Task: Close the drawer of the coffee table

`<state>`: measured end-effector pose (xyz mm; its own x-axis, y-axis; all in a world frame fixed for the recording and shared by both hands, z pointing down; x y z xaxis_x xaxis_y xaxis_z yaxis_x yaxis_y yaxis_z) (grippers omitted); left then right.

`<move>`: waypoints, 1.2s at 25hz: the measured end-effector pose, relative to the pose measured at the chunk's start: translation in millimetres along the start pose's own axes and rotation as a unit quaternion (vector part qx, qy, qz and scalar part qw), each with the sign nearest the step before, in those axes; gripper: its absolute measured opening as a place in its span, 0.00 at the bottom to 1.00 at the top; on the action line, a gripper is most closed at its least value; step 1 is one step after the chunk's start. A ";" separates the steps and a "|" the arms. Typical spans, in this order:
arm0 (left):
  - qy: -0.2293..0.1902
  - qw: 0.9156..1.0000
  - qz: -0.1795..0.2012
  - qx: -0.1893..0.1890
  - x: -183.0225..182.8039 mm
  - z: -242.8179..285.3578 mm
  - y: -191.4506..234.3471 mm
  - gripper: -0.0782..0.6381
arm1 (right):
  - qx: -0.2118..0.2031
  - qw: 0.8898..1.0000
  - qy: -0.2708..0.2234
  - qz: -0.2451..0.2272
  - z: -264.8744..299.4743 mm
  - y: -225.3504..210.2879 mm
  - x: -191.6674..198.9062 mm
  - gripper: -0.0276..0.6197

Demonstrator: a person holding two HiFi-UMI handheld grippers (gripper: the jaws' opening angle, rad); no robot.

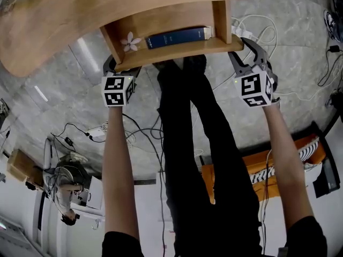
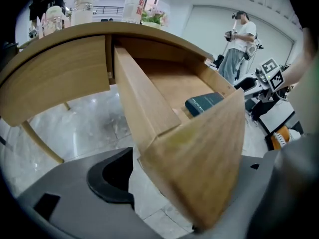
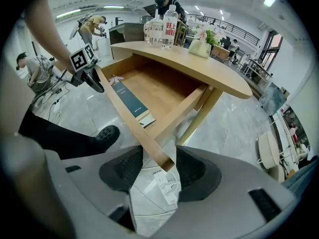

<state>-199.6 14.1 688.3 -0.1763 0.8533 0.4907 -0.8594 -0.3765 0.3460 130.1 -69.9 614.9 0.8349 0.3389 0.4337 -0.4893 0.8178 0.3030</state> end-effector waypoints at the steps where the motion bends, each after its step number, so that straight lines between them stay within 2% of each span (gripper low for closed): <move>1: -0.002 1.000 0.002 0.001 -2.2 1.1 0.7 0.63 | 0.000 1.000 0.002 0.000 0.5 0.2 0.0 0.32; 6: -0.005 1.000 0.003 0.000 -4.8 2.2 3.0 0.55 | 0.004 1.000 0.011 -0.002 3.3 0.2 -0.3 0.32; 17: -0.007 1.000 0.004 -0.009 -4.6 0.6 1.9 0.53 | 0.006 1.000 0.020 -0.016 2.7 -0.1 0.3 0.32; 24: -0.026 1.000 -0.004 -0.010 -10.9 -14.4 -3.3 0.52 | 0.010 0.999 0.006 -0.030 -10.6 -8.4 -10.7 0.31; 30: -0.021 1.000 -0.007 -0.011 -12.3 -17.6 -4.4 0.52 | 0.011 0.999 0.008 -0.031 -11.6 -11.3 -13.1 0.31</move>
<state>-202.1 11.6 666.7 -0.1451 0.8421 0.5194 -0.8716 -0.3572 0.3358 127.6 -78.3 596.0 0.8675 0.2949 0.4005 -0.4417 0.8271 0.3476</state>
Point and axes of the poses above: the fingertips, and each gripper's own axes: z forward along the fingers, y to its left, x out of its underside, the point moved 3 cm from there along -z, backward along the fingers, and after that the axes turned 10 degrees about x, right-handed, at the moved point
